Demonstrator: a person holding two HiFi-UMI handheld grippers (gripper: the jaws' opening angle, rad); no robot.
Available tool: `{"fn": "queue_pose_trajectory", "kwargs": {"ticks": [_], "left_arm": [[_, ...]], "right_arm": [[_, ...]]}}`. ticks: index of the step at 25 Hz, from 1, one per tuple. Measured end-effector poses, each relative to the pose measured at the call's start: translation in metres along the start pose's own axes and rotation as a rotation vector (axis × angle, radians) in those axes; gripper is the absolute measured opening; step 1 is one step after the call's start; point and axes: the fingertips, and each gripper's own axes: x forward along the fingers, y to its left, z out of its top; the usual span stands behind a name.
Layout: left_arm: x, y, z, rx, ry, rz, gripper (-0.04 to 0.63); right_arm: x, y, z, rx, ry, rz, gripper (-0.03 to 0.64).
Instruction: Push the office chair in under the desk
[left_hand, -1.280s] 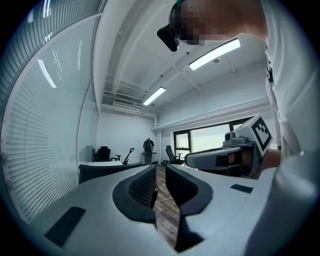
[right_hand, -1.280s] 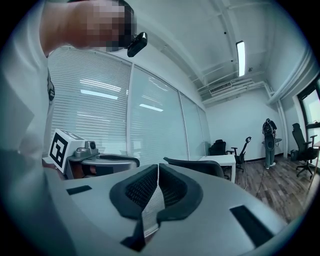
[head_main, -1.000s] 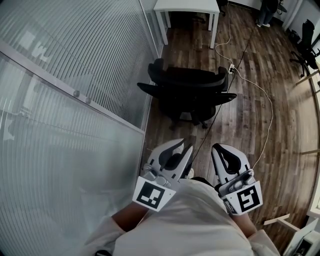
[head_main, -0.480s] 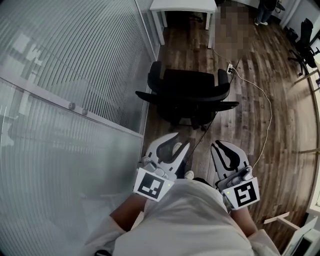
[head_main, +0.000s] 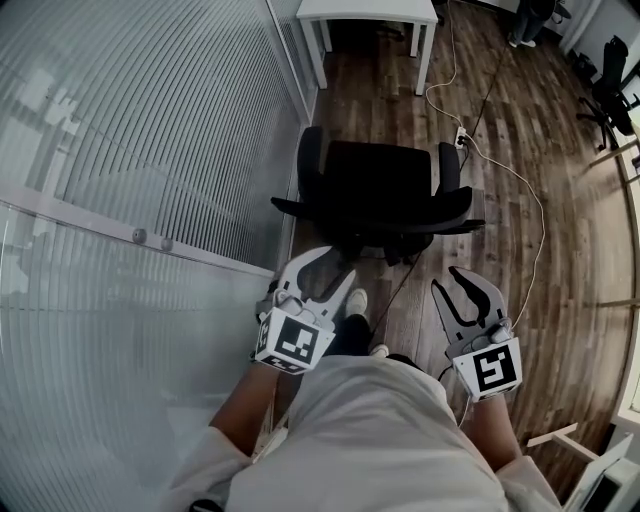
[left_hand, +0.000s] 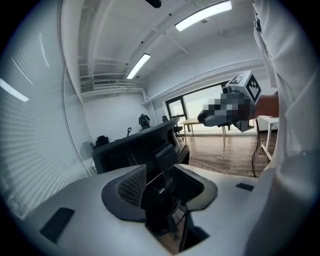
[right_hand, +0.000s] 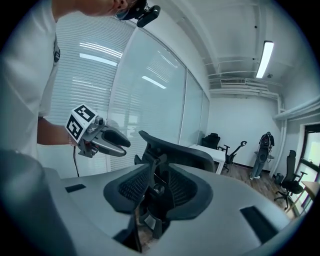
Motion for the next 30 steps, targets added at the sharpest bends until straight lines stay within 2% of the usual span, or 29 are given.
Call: {"fn": "queue_pose_trajectory", "kwargs": {"ticks": [5, 11, 16, 22, 26, 30], "left_arm": [[0.017, 0.026, -0.037, 0.108, 0.120, 0.027, 0.164], [0.040, 0.060, -0.084, 0.254, 0.291, 0.034, 0.179], [0.057, 0.083, -0.119, 0.339, 0.402, 0.033, 0.195], [0.072, 0.096, -0.145, 0.389, 0.490, 0.002, 0.212], [0.080, 0.102, -0.157, 0.452, 0.530, -0.015, 0.212], [0.089, 0.104, -0.160, 0.485, 0.546, -0.038, 0.202]], "right_arm": [[0.014, -0.019, -0.031, -0.105, 0.114, -0.008, 0.147], [0.038, -0.041, -0.082, -0.301, 0.320, 0.035, 0.165], [0.056, -0.069, -0.121, -0.376, 0.445, 0.018, 0.186], [0.069, -0.093, -0.156, -0.426, 0.564, 0.030, 0.202], [0.078, -0.103, -0.170, -0.463, 0.610, 0.019, 0.207], [0.087, -0.111, -0.173, -0.523, 0.624, 0.016, 0.167]]}}
